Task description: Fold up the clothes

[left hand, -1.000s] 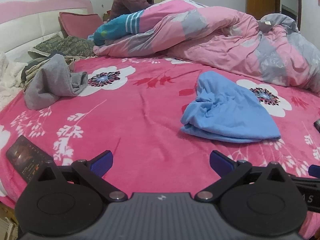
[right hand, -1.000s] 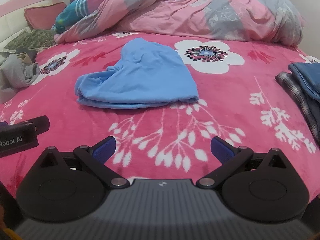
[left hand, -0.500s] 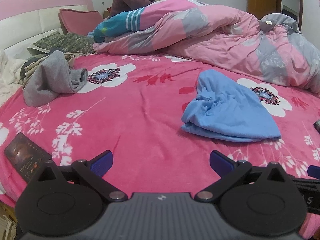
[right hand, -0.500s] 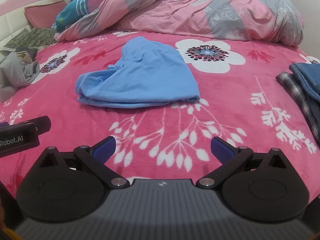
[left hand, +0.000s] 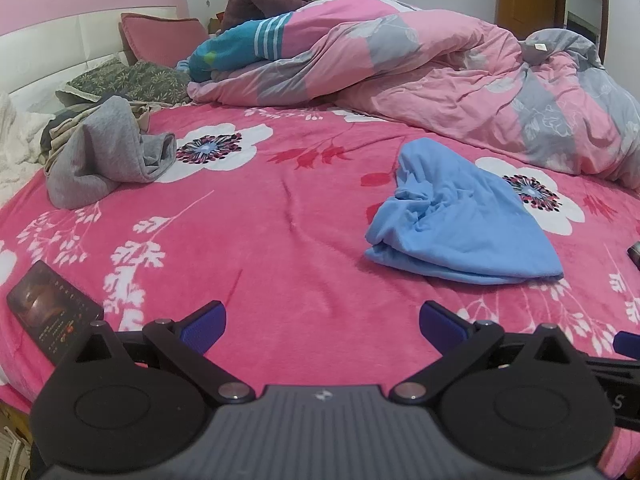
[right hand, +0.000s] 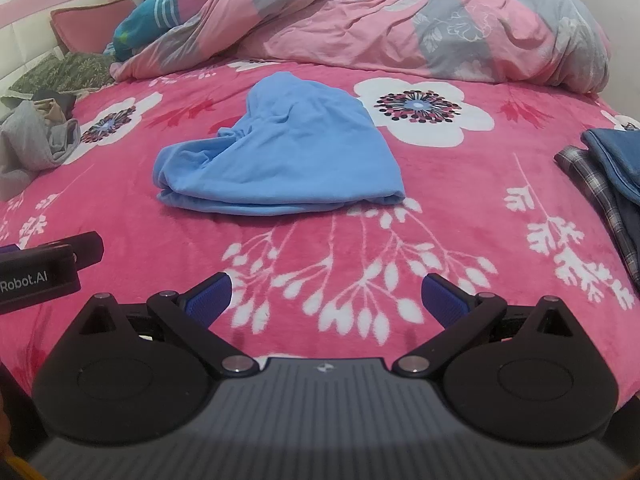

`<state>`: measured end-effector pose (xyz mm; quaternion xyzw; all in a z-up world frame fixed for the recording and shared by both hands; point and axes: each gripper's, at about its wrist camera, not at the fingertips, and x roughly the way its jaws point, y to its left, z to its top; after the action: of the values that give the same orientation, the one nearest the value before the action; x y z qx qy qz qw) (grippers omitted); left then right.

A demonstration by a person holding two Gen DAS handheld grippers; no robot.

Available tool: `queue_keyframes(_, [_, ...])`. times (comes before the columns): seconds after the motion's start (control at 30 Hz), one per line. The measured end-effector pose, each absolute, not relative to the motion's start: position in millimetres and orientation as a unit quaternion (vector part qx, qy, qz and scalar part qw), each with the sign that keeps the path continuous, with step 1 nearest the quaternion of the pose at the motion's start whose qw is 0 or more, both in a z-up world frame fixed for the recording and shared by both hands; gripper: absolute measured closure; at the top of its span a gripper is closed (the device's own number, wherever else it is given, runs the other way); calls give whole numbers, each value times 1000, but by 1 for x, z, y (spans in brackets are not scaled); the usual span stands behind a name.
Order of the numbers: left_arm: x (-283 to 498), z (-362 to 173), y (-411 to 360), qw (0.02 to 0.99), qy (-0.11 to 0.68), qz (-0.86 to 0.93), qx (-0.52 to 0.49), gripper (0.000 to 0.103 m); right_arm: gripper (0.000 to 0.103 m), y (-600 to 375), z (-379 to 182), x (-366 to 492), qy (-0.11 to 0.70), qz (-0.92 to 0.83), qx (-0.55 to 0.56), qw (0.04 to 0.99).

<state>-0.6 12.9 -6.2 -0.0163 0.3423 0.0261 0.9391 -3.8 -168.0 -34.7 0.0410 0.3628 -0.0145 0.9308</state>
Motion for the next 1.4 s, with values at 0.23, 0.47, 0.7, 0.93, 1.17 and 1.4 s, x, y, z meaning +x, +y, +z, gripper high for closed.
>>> queue_keyframes(0.23, [-1,-7,14,939,343,25,-17,0,1,-167,-35,-3,363,-16,41,931])
queue_keyframes(0.47, [1,-7,15,939,343,25,-19,0,1,-166,-36,-2,364,-15,39,931])
queue_keyframes(0.7, [4,-9,16,938,344,26,-22,0,1,-166,-37,1,365,-15,40,930])
queue_keyframes(0.93, [9,-12,20,941,337,18,-29,0,1,-165,-40,8,368,-14,41,929])
queue_keyframes(1.17, [16,-16,24,946,320,2,-41,0,1,-164,-43,17,359,-14,31,933])
queue_keyframes(1.4, [30,-21,28,953,298,-25,-56,0,1,-169,-45,28,344,-14,24,939])
